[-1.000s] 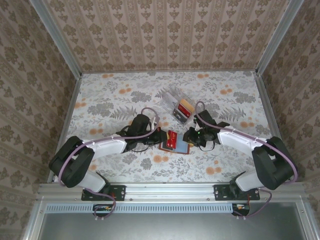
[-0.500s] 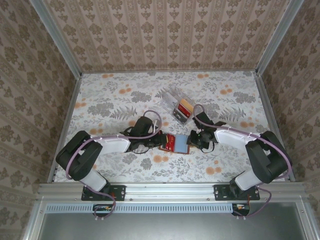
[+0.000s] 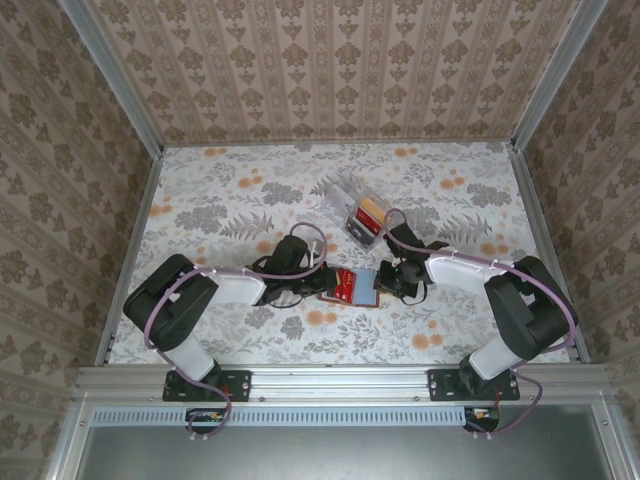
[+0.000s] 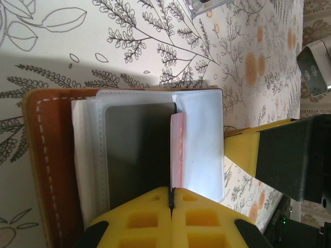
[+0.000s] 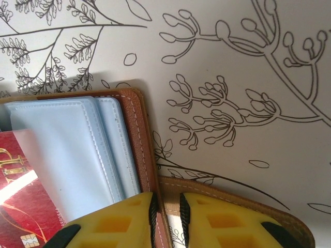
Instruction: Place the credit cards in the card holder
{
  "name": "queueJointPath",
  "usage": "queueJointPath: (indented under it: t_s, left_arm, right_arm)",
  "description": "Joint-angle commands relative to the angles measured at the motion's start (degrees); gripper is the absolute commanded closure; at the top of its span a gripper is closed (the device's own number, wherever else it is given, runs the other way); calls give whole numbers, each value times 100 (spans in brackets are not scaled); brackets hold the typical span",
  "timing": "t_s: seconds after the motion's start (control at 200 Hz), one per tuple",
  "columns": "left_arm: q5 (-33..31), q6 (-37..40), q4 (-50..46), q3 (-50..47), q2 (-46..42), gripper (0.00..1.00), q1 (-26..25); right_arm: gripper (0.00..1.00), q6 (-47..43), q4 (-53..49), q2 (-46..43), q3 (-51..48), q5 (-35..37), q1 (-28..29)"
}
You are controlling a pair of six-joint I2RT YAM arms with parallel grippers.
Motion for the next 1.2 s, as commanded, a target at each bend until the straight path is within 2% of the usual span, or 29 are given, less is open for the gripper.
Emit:
queueJointPath:
  t_s: [0.0, 0.575, 0.92, 1.03, 1.195]
  left_arm:
    - [-14, -135, 162, -71, 144, 100, -44]
    - [-595, -438, 251, -184, -37, 100, -74]
    - [-224, -445, 363, 119, 361, 100, -298]
    - [-246, -250, -2, 244, 353, 100, -307]
    - [-275, 94, -711, 599, 383, 94, -370]
  right_arm:
    - [76, -63, -94, 265, -38, 228, 82]
    - [75, -42, -61, 289, -51, 223, 84]
    - [75, 8, 16, 288, -69, 157, 89]
    - [75, 30, 48, 297, -64, 121, 88]
    - [75, 67, 134, 316, -59, 26, 89]
